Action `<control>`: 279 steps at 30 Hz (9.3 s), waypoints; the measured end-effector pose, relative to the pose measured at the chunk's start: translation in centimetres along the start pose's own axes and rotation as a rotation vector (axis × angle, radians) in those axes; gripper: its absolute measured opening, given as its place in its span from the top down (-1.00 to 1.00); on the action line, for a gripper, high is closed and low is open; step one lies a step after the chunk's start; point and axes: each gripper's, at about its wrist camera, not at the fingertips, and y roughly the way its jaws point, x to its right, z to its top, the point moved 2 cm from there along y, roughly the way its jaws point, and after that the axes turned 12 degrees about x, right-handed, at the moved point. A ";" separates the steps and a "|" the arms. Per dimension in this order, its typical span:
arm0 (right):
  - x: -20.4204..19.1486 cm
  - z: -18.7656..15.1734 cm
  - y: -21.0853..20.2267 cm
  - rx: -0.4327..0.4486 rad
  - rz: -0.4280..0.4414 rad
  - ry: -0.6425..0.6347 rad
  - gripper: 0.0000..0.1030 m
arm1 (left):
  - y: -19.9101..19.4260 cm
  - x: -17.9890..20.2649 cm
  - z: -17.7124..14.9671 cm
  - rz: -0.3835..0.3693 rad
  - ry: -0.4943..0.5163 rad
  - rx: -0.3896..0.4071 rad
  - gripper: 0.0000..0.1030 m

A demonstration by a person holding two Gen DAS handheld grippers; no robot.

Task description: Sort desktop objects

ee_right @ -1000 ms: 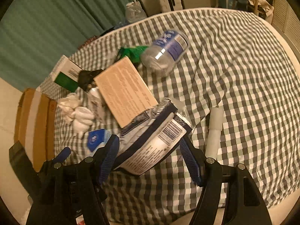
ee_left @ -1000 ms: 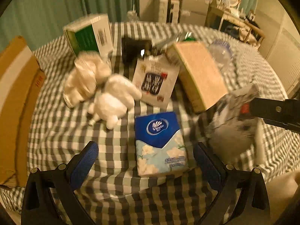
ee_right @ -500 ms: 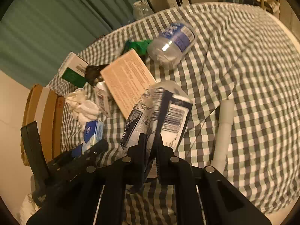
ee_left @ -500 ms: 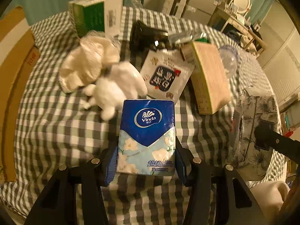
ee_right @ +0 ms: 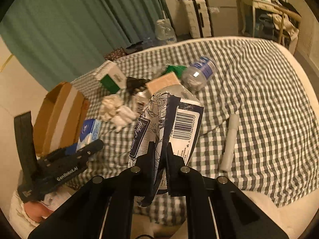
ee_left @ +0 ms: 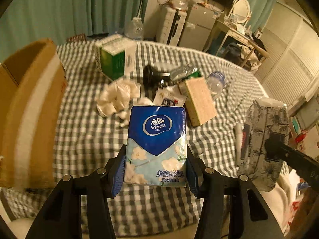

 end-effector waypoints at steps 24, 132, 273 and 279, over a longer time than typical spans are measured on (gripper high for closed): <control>-23.0 6.5 -6.8 0.197 0.110 -0.429 0.83 | -17.4 -13.8 14.0 0.172 0.046 0.246 -0.03; 3.6 0.9 20.5 -0.109 -0.082 -0.240 -0.54 | 20.1 -9.1 6.1 0.169 -0.099 0.028 0.21; -1.5 1.2 20.1 -0.103 0.222 -0.040 0.84 | 18.2 -3.6 2.0 -0.016 0.251 0.098 -0.28; -1.9 0.5 18.0 -0.055 0.196 -0.063 0.90 | 17.3 -5.8 2.5 0.048 0.175 0.112 -0.27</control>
